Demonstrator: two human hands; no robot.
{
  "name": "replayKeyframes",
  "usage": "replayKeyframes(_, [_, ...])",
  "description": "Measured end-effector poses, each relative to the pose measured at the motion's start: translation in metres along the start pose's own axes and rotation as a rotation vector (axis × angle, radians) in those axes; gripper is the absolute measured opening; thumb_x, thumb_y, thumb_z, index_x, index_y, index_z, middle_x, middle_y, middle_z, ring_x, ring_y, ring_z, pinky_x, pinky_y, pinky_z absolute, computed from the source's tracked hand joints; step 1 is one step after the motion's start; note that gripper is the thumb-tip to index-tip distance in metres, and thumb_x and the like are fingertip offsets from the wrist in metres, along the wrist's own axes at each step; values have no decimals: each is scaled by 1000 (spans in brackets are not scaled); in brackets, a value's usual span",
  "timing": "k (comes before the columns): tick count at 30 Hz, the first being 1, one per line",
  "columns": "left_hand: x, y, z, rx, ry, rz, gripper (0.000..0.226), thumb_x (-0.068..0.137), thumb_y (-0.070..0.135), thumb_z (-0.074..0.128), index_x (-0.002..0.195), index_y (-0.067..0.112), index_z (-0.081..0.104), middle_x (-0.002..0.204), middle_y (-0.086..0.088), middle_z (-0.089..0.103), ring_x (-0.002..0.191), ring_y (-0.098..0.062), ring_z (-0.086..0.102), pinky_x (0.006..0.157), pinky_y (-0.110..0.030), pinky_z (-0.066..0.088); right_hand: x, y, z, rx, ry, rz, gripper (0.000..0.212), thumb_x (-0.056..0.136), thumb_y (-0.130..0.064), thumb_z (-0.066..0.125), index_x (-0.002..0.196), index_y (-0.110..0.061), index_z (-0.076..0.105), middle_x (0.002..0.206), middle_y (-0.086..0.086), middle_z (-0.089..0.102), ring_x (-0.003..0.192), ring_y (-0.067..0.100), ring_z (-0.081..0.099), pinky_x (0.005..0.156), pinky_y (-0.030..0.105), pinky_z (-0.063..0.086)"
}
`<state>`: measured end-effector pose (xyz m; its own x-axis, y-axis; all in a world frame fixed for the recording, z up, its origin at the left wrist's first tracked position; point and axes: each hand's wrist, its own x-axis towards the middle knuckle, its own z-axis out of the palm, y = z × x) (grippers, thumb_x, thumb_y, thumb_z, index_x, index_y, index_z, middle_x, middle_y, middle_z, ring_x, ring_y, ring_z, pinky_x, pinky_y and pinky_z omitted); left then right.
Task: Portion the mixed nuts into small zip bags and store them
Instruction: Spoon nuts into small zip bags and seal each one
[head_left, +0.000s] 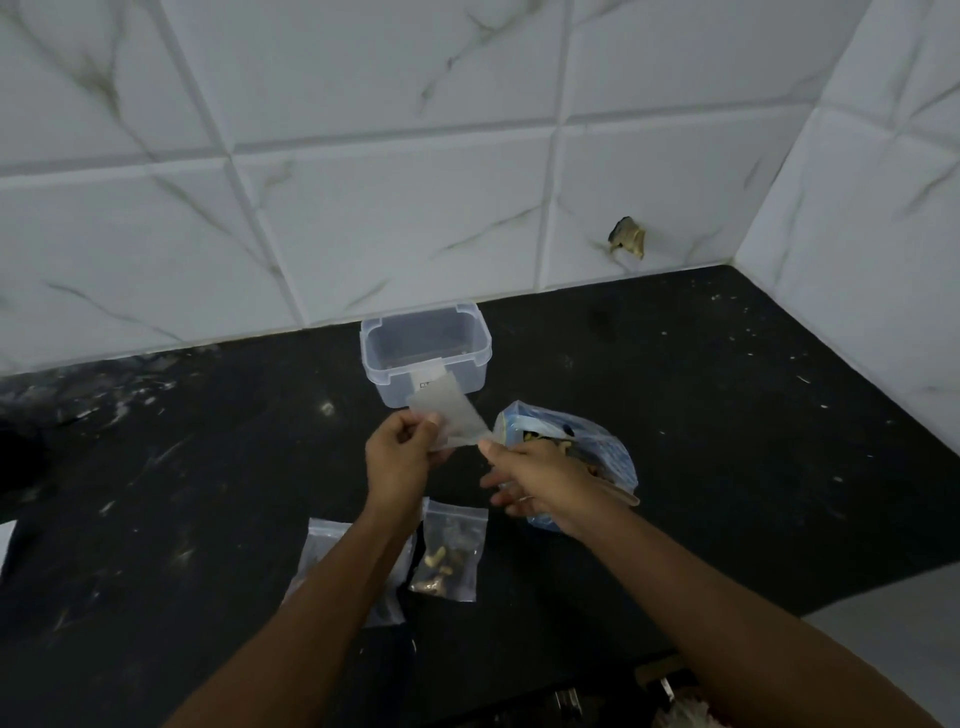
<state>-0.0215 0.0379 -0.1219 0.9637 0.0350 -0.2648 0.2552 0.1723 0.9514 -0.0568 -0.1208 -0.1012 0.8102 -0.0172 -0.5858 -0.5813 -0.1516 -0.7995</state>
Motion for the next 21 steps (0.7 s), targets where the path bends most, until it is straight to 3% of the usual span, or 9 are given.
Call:
replayKeyframes(2, [-10, -1, 3, -51, -38, 4, 11, 93, 13, 60, 100, 6, 64, 103, -10, 70, 97, -25, 69, 84, -42, 58, 3, -5, 10, 190, -10, 91, 41, 89, -49, 61, 106, -12, 64, 97, 7, 73, 81, 19, 67, 65, 28, 52])
replayKeyframes(7, [-24, -4, 7, -224, -82, -47, 6, 94, 7, 57, 96, 5, 63, 101, -13, 67, 99, -29, 65, 86, -45, 57, 9, -4, 16, 434, 20, 151, 14, 93, -20, 60, 105, -13, 62, 83, 5, 68, 71, 14, 60, 57, 25, 47])
replayKeyframes(13, [-20, -6, 10, -429, 73, -443, 20, 93, 6, 59, 113, 9, 57, 114, -19, 65, 103, -30, 67, 83, -40, 58, 7, 1, 6, 354, 69, 41, 6, 93, -12, 61, 97, -11, 66, 83, 7, 68, 71, 14, 63, 61, 24, 51])
replayKeyframes(16, [-17, -8, 10, -263, 108, -510, 37, 90, 9, 64, 124, 12, 50, 118, -18, 61, 100, -28, 67, 77, -36, 58, 4, 1, -2, 231, 114, 2, 9, 92, -16, 62, 99, -12, 67, 85, 6, 69, 73, 13, 62, 61, 23, 50])
replayKeyframes(18, [-19, -13, 10, 105, 198, -340, 46, 89, 13, 67, 129, 20, 45, 117, -11, 57, 99, -22, 63, 76, -34, 57, 2, 1, -8, 141, 156, -31, 7, 91, -18, 64, 92, -13, 67, 81, 4, 67, 71, 11, 61, 61, 22, 49])
replayKeyframes(20, [-25, -15, 9, 431, 275, 50, 40, 89, 18, 67, 123, 24, 48, 111, -2, 57, 95, -12, 60, 79, -31, 55, -1, 1, -12, 73, 192, -82, 9, 91, -19, 64, 89, -11, 67, 76, 3, 65, 66, 10, 57, 59, 21, 47])
replayKeyframes(21, [-28, -13, 10, 507, 217, 228, 29, 90, 19, 65, 116, 25, 53, 106, 2, 58, 92, -8, 59, 79, -28, 54, -2, 0, -14, 44, 203, -110, 10, 91, -20, 64, 90, -10, 66, 75, 3, 64, 65, 9, 56, 59, 21, 47])
